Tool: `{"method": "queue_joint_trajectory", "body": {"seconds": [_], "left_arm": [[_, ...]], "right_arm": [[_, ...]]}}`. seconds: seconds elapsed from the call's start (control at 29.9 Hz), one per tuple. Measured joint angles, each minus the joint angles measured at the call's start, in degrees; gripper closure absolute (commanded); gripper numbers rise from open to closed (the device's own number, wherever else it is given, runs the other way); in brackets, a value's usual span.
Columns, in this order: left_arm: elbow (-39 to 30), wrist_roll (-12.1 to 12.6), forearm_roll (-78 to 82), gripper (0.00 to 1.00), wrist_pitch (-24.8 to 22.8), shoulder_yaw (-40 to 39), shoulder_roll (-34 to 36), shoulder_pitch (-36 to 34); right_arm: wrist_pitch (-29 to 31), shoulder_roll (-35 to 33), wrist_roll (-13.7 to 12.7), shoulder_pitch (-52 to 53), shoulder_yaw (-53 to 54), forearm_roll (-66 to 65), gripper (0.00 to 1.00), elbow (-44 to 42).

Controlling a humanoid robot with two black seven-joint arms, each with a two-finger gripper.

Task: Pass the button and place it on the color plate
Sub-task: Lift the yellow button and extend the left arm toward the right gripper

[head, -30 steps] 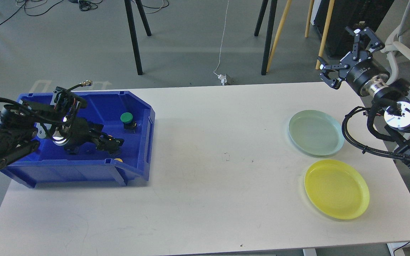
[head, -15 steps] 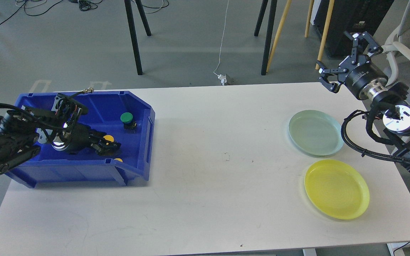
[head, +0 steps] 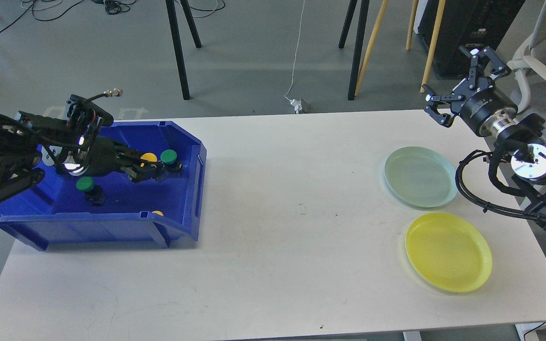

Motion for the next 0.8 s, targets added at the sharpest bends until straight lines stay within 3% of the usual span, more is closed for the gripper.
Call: {"method": "queue_joint_trajectory", "body": {"seconds": [0.17,0.3,0.43,0.57,0.74,0.8], "left_arm": [[-11.32,-0.01,-10.62,0.93,-4.82,-15.77,2.93,1.38],[-12.8,0.01,-22.04,0.93,-5.29,-24.2,-3.27,6.35],[-11.81,0.01,-30.6,0.93,-4.49,-30.94,-11.91,10.78],[-5.97,0.01,-34.95,0.93,-3.94,-33.8,-20.57,13.21],[-2.21,0.0,-39.93,0.92,-2.88,-34.11,-26.62,14.05],[-2.0,0.0,-41.19,0.93,-2.45,-34.06,-27.43,14.09]], "right_arm": [[0.01,-6.42,0.15,-0.25,-0.35,-0.77,0.01,8.6],[-0.29,-13.72,0.49,-5.05,-0.64,-5.1,0.01,23.27],[-5.82,-19.27,2.29,-10.29,-0.01,-16.94,0.01,37.13],[-13.33,-19.84,7.54,-13.21,0.55,-29.03,0.01,45.98],[-16.93,-14.76,15.25,-13.76,-0.14,-32.84,0.01,47.93],[-17.37,-12.46,16.83,-13.61,-0.36,-33.43,0.01,47.6]]}}
